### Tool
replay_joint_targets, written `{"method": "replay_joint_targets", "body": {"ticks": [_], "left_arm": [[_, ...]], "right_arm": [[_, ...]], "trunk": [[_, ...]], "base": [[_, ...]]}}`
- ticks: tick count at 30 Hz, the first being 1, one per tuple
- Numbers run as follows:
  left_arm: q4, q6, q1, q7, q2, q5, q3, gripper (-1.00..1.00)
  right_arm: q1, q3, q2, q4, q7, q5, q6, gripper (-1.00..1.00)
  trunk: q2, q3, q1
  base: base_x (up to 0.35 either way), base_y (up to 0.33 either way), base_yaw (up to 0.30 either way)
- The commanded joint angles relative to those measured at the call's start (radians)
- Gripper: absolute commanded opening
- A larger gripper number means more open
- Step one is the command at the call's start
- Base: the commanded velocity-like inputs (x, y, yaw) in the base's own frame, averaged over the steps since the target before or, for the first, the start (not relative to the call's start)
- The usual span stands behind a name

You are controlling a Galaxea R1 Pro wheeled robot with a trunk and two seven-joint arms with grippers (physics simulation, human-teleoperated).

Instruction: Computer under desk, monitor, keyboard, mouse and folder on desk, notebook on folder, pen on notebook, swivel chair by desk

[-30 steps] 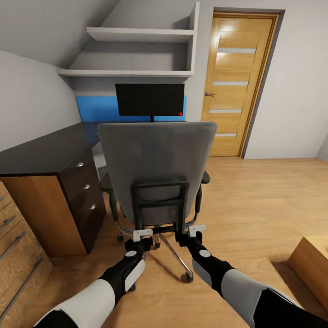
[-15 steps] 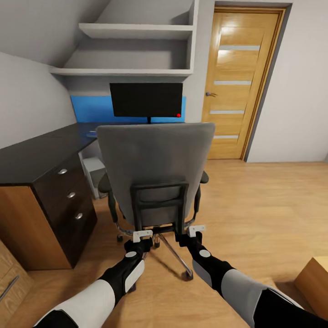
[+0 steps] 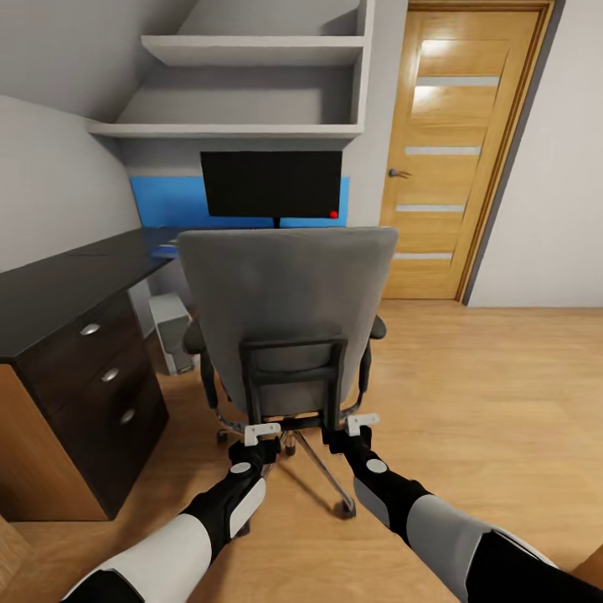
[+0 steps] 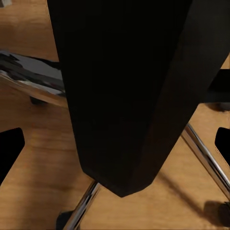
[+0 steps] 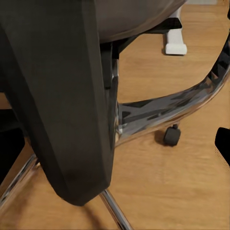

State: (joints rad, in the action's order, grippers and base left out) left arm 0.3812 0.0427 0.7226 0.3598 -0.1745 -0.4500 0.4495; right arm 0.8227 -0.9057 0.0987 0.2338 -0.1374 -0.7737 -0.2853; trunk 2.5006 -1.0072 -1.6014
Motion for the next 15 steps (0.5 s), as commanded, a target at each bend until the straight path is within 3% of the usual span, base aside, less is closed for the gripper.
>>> {"method": "replay_joint_targets", "body": {"ticks": [1,15], "left_arm": [[-0.001,0.005,0.001,0.007,0.000,-0.006,0.006,1.00],[-0.001,0.005,0.001,0.007,0.000,-0.006,0.006,1.00]], "right_arm": [[0.001,-0.001,-0.001,-0.001,-0.008,-0.010,-0.005,1.00],[0.001,-0.001,-0.001,-0.001,-0.008,-0.010,-0.005,1.00]], "trunk": [[0.000,-0.001,0.000],[0.000,-0.001,0.000]], "base": [[0.323,-0.021,0.004],[0.326,-0.003,0.001]]}}
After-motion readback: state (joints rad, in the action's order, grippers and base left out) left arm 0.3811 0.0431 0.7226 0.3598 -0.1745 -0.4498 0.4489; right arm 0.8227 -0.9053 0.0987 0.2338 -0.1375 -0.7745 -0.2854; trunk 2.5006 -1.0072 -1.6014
